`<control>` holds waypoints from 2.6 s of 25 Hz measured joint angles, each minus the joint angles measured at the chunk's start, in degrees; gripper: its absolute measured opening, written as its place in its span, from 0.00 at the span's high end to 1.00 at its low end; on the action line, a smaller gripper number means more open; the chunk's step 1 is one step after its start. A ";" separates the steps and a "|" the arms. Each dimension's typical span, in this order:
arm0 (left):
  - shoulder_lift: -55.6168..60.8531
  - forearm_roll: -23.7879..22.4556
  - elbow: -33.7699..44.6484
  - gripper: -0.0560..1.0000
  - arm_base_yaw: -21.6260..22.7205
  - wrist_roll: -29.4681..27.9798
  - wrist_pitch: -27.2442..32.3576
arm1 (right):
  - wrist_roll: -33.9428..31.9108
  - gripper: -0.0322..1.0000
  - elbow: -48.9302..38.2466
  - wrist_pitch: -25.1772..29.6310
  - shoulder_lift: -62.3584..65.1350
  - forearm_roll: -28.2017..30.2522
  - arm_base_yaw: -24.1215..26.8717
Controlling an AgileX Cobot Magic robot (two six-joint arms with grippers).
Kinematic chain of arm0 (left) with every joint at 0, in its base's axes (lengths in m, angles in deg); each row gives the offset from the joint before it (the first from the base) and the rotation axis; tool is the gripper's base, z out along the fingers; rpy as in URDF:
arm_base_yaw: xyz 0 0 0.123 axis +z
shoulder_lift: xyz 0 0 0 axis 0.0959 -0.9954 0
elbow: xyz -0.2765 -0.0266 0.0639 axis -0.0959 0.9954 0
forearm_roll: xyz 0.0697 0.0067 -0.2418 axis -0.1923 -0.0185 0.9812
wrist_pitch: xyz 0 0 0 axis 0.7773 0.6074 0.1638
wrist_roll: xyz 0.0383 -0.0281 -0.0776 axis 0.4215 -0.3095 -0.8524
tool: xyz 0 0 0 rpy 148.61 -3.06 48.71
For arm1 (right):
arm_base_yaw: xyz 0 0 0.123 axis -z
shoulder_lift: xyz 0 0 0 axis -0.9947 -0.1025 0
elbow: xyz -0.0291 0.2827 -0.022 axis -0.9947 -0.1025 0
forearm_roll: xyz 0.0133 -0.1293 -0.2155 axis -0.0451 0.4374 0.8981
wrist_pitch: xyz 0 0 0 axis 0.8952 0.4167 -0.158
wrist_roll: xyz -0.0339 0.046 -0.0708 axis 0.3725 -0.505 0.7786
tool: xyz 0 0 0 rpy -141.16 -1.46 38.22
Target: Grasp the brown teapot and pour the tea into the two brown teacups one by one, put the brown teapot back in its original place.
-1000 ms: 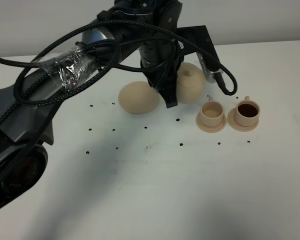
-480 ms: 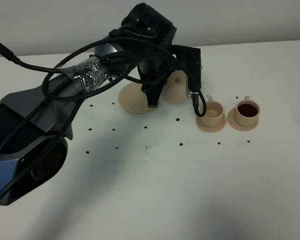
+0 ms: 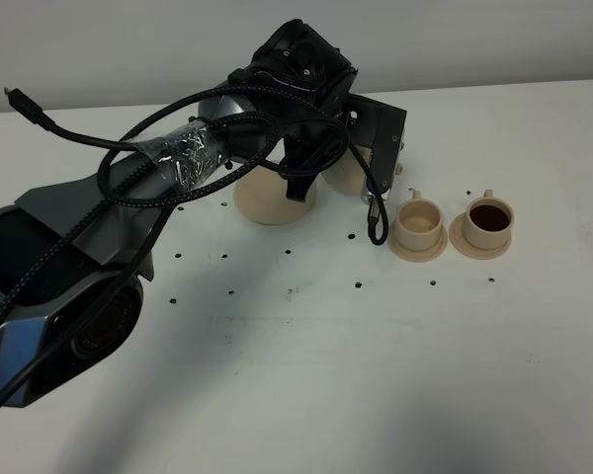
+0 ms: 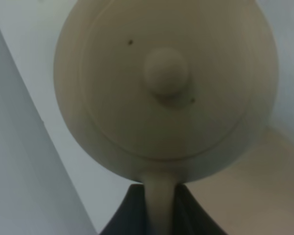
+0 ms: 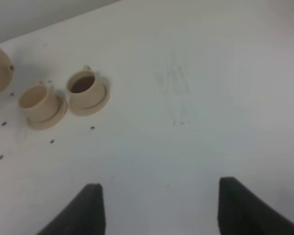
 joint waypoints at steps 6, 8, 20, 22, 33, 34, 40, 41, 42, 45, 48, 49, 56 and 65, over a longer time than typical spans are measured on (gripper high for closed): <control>-0.97 -0.68 0.00 0.84 -0.62 6.81 -0.40 | 0.00 0.49 0.00 0.00 0.00 0.00 0.00; -1.30 -1.52 0.00 0.84 -0.90 7.23 -0.96 | 0.00 0.49 0.00 0.00 0.00 0.00 0.00; -1.37 -3.15 0.00 0.84 -2.63 12.96 -3.39 | 0.00 0.49 0.00 0.00 0.00 0.00 0.00; -1.37 -3.21 0.00 0.84 -2.81 14.14 -3.50 | 0.00 0.49 0.00 0.00 0.00 0.00 0.00; -1.37 -9.32 0.00 0.84 -4.83 16.42 -5.97 | 0.00 0.49 0.00 0.00 0.00 0.00 0.00; -1.37 -9.55 0.00 0.84 -5.01 16.86 -6.02 | 0.00 0.49 0.00 0.00 0.00 0.00 0.00; -1.37 -10.14 0.00 0.84 -5.74 20.19 -6.85 | 0.00 0.49 0.00 0.00 0.00 0.00 0.00; -1.37 -10.23 0.00 0.84 -5.85 20.82 -7.08 | 0.00 0.49 0.00 0.00 0.00 0.00 0.00; -1.37 -10.34 0.00 0.84 -5.92 21.29 -7.21 | 0.00 0.49 0.00 0.00 0.00 0.00 0.00; -1.37 -10.34 0.00 0.84 -6.11 22.96 -7.27 | 0.00 0.49 0.00 0.00 0.00 0.00 0.00; -1.37 -10.41 0.00 0.84 -6.16 23.74 -7.45 | 0.00 0.49 0.00 0.00 0.00 0.00 0.00; -1.37 -10.63 0.00 0.84 -6.16 23.81 -7.61 | 0.00 0.49 0.00 0.00 0.00 0.00 0.00; -1.37 -13.12 0.00 0.84 -6.25 25.62 -9.46 | 0.00 0.49 0.00 0.00 0.00 0.00 0.00; -1.37 -13.25 0.00 0.84 -6.69 29.81 -11.52 | 0.00 0.49 0.00 0.00 0.00 0.00 0.00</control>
